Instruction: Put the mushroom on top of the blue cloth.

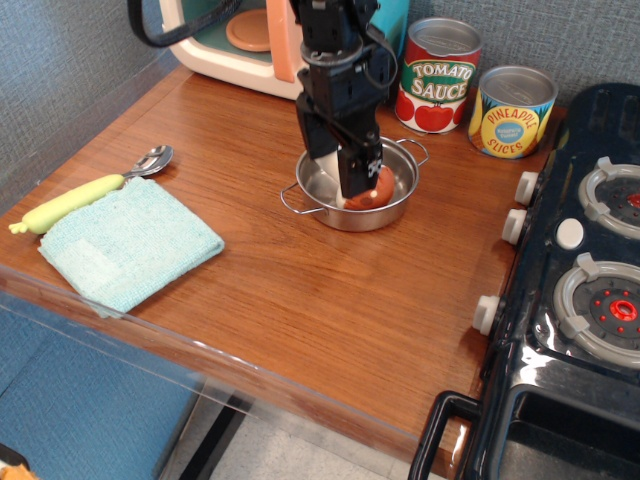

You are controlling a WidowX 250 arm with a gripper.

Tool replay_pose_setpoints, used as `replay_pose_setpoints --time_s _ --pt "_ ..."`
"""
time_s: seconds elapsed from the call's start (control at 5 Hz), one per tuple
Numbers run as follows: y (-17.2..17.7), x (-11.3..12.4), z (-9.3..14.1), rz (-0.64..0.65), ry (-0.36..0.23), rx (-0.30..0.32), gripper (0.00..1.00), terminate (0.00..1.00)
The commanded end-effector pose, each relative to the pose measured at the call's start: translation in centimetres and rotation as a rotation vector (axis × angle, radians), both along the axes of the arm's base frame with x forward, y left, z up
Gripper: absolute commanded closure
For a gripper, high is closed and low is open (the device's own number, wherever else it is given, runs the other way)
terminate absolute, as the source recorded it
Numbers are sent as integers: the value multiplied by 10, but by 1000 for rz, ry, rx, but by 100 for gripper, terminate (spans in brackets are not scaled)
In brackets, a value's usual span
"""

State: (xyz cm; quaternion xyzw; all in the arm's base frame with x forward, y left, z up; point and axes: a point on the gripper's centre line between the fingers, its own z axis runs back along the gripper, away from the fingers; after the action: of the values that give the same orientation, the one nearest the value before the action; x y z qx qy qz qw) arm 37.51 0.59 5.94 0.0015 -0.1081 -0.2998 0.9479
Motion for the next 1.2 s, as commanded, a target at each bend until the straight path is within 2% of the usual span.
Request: replay_pose_setpoints --time_s 0.0,0.2,0.6,1.0 --pt "2 2 33 -2 -76 -39 0 0" --pt "-4 10 29 14 -66 -46 0 0" --pt "-5 30 -5 64 -35 -12 0 0" --pt "-5 24 -24 61 -8 22 0 0"
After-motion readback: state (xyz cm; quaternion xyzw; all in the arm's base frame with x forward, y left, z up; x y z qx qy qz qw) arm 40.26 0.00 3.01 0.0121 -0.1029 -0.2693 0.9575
